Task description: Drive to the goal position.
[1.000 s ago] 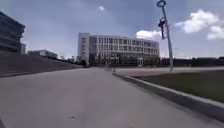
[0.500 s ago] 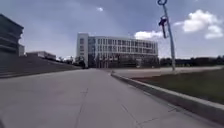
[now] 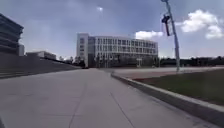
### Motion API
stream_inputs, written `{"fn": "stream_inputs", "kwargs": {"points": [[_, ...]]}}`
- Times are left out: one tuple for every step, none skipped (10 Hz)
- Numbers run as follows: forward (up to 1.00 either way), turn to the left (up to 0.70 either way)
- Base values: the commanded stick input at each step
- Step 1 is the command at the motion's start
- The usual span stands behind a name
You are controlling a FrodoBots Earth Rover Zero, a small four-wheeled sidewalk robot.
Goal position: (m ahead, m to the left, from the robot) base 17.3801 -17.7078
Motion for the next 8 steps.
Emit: {"fn": "stream_inputs", "kwargs": {"points": [[0.7,0.0],[0.7,0.0],[0.7,0.0],[0.7,0.0],[0.7,0.0],[0.7,0.0],[0.7,0.0],[0.7,0.0]]}}
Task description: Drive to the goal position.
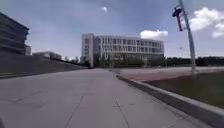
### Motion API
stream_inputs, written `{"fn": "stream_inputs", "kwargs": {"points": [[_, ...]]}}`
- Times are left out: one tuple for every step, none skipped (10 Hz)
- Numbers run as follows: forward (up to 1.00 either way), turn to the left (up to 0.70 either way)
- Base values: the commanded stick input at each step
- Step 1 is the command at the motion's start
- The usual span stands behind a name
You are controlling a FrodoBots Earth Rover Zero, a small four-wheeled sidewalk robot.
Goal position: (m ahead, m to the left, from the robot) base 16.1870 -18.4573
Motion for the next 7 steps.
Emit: {"fn": "stream_inputs", "kwargs": {"points": [[0.7,0.0],[0.7,0.0],[0.7,0.0],[0.7,0.0],[0.7,0.0],[0.7,0.0],[0.7,0.0]]}}
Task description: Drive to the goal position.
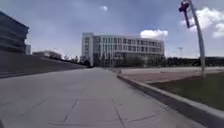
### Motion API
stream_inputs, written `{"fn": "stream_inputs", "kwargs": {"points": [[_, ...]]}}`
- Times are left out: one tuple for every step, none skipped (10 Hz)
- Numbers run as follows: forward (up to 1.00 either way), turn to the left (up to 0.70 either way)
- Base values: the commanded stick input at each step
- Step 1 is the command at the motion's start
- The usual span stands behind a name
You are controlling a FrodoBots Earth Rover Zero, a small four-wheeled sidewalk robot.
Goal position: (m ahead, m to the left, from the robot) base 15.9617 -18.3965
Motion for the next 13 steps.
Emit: {"fn": "stream_inputs", "kwargs": {"points": [[0.7,0.0],[0.7,0.0],[0.7,0.0],[0.7,0.0],[0.7,0.0],[0.7,0.0],[0.7,0.0],[0.7,0.0],[0.7,0.06],[0.7,0.15],[0.7,0.23],[0.7,0.04],[0.7,0.0]]}}
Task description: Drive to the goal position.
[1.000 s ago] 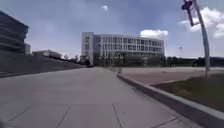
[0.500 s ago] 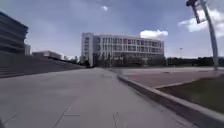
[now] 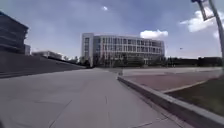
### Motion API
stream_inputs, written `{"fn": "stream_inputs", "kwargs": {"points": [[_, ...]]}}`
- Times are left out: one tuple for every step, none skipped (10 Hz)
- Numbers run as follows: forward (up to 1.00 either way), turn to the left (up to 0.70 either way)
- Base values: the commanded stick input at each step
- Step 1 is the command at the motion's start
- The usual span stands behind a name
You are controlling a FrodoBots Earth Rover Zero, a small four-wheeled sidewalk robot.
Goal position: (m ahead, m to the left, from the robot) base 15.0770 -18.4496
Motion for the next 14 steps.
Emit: {"fn": "stream_inputs", "kwargs": {"points": [[0.7,0.0],[0.7,0.0],[0.7,0.0],[0.7,0.0],[0.7,0.0],[0.7,0.0],[0.7,0.0],[0.7,0.23],[0.7,0.0],[0.7,0.0],[0.7,0.0],[0.7,0.0],[0.7,0.0],[0.7,0.0]]}}
